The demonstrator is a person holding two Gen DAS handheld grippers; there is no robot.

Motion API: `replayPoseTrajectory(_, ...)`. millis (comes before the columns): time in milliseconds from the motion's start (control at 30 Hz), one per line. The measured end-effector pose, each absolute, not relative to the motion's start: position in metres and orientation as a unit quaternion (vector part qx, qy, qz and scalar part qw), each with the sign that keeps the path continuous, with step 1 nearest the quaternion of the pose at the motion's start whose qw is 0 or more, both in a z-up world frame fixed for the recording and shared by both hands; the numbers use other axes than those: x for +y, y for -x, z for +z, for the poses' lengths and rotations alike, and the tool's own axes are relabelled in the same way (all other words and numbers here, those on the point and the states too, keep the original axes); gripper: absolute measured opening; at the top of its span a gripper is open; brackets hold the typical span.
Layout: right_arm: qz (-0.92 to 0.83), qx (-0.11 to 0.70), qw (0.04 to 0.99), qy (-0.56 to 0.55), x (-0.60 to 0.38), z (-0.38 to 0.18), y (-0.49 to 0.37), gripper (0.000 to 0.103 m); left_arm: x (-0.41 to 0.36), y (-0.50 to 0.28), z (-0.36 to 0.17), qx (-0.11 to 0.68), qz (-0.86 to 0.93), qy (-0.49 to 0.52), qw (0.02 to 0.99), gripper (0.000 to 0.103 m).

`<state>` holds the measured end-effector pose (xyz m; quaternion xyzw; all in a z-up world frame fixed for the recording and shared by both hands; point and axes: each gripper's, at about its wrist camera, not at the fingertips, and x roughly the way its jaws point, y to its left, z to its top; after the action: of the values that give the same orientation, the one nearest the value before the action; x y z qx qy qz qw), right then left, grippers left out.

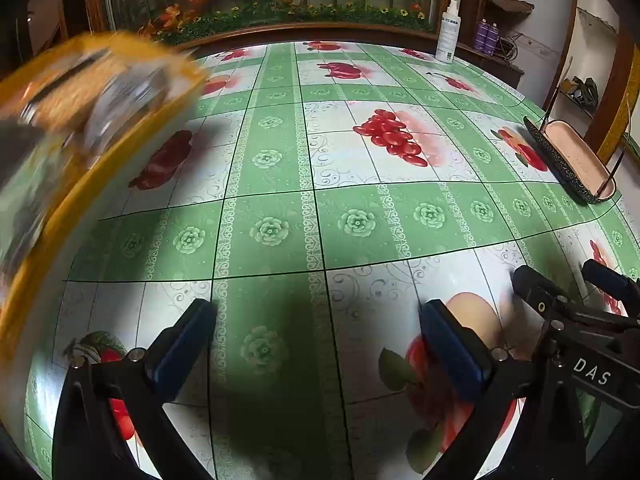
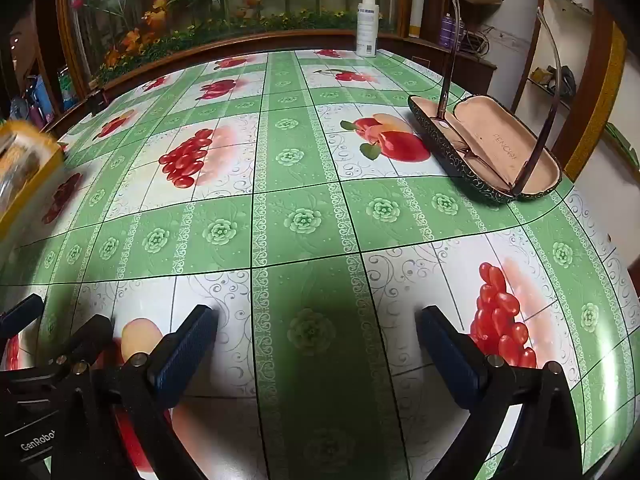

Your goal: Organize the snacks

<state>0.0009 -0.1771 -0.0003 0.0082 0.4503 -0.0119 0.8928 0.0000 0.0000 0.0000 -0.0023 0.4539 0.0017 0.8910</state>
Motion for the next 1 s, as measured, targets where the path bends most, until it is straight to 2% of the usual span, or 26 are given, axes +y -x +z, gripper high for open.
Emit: replayPoseTrajectory(1000, -0.012, 0.450, 0.893, -0.008, -0.1778, -0.0005, -0.0014, 0.102, 0.0033, 0.0011, 0.0006, 0.454, 0.003, 0.004, 0.891, 0.103)
